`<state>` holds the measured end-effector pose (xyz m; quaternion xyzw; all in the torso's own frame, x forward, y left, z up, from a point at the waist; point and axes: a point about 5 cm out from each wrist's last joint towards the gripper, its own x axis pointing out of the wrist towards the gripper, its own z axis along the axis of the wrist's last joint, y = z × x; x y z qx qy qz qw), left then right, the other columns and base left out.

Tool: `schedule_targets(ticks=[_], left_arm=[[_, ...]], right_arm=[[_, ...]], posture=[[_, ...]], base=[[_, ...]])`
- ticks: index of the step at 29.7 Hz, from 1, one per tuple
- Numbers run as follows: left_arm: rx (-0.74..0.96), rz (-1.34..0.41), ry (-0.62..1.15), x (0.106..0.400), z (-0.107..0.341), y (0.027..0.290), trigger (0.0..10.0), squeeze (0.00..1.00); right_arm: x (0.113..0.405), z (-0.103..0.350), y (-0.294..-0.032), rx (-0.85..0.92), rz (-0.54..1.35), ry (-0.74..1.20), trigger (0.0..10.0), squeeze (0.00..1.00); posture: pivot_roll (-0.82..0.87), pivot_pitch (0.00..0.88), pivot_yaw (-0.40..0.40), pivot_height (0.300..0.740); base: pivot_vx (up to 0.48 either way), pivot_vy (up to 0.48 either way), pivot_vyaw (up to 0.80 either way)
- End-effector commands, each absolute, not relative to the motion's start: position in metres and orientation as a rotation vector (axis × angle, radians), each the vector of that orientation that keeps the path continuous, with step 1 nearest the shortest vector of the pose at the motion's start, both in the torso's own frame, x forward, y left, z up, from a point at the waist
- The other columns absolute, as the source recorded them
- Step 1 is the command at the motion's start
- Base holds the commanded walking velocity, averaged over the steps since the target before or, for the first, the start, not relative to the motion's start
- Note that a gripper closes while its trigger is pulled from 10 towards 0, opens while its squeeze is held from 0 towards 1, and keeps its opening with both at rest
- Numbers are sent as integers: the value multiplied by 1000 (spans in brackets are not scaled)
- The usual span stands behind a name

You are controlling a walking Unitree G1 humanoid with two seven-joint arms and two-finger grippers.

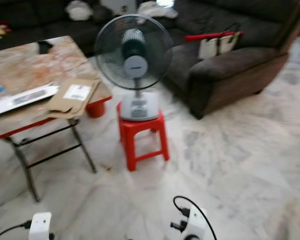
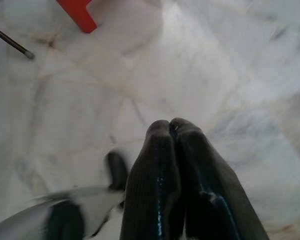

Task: Picking trash to rubbish bin

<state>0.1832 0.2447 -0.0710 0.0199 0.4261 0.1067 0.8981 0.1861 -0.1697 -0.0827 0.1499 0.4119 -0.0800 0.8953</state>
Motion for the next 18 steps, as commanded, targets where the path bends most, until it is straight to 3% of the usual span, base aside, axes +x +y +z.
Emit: schedule_targets(ticks=[1, 18], left_arm=[[57, 215, 897, 181, -72, 247, 10000, 0], [54, 220, 896, 180, -72, 247, 10000, 0]], right_arm=[[190, -81, -163, 320, -152, 844, 10000, 0], [188, -82, -161, 329, -146, 850, 10000, 0]], posture=[[25, 78, 48, 740], [42, 98, 42, 740]], base=[[0, 0, 800], [0, 0, 800]])
